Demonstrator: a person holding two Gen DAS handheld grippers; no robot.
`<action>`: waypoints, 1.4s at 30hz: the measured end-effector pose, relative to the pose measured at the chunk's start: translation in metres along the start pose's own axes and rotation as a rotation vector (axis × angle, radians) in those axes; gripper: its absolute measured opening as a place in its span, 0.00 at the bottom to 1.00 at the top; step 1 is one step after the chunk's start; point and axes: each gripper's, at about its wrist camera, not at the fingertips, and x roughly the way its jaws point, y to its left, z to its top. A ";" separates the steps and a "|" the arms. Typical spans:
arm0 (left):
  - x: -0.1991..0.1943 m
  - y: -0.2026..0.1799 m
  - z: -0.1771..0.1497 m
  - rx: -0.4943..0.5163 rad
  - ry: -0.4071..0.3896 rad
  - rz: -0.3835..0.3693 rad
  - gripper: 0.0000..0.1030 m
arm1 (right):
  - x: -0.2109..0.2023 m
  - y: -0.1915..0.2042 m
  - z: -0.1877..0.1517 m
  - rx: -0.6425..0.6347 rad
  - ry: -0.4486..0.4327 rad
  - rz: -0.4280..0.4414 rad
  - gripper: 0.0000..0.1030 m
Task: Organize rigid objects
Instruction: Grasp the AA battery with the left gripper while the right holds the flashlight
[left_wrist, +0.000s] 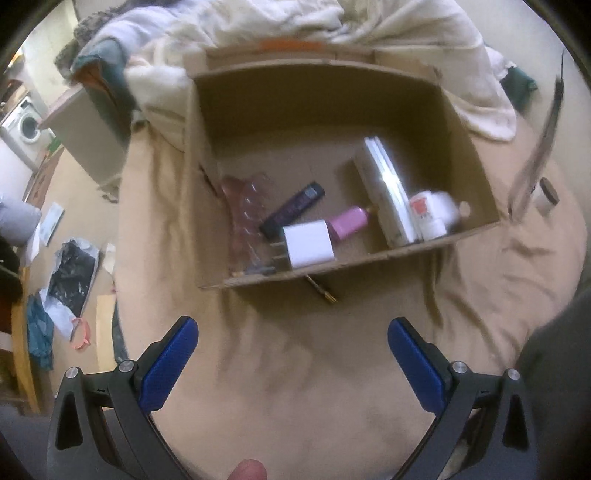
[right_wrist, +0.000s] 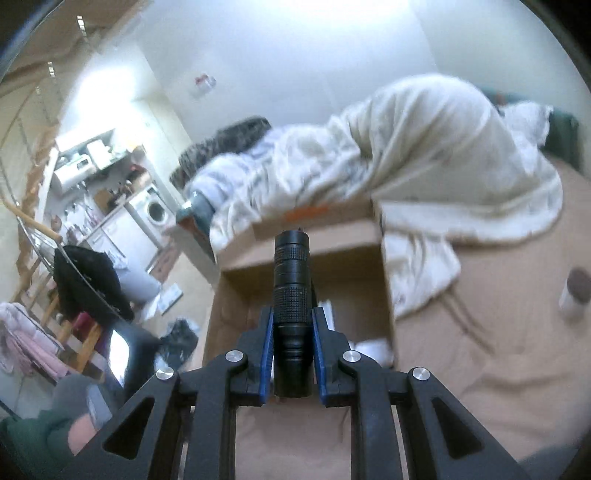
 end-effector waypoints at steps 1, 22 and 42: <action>0.005 -0.001 0.001 -0.002 0.002 0.002 0.99 | 0.003 -0.006 0.001 -0.009 -0.014 -0.002 0.19; 0.098 -0.034 0.024 -0.037 0.094 0.156 0.97 | 0.041 -0.046 -0.014 0.099 0.072 0.004 0.20; 0.118 -0.023 0.029 -0.115 0.122 0.160 0.13 | 0.046 -0.045 -0.015 0.108 0.105 0.019 0.20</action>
